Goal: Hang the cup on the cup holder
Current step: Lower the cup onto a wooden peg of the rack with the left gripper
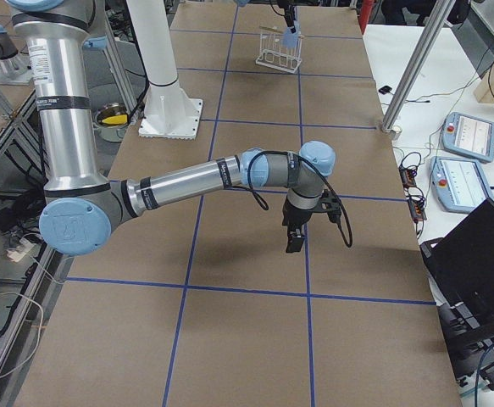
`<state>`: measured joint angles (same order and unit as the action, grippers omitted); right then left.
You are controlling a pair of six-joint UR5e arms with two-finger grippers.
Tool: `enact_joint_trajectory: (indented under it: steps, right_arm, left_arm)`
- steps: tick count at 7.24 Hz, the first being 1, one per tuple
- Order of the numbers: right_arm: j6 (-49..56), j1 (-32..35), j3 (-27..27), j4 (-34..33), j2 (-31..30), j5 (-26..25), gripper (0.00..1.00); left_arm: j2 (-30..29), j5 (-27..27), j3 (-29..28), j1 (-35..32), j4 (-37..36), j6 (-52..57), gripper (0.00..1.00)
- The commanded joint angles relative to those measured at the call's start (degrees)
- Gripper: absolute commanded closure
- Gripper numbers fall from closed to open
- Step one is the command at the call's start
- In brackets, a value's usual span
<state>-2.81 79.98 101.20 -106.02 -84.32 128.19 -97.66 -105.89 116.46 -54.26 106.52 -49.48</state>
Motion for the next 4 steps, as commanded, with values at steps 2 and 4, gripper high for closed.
enact_joint_trajectory:
  steps: [2,4]
  right_arm:
    - [0.0,0.0,0.1,-0.1,0.0,0.4,0.0]
    - [0.0,0.0,0.1,-0.1,0.1,0.7,0.0]
  left_arm:
    - [0.5,0.2,-0.6,1.2,0.0,0.0,1.0]
    - [0.4,0.2,-1.2,1.4,-0.1,-0.3,1.0]
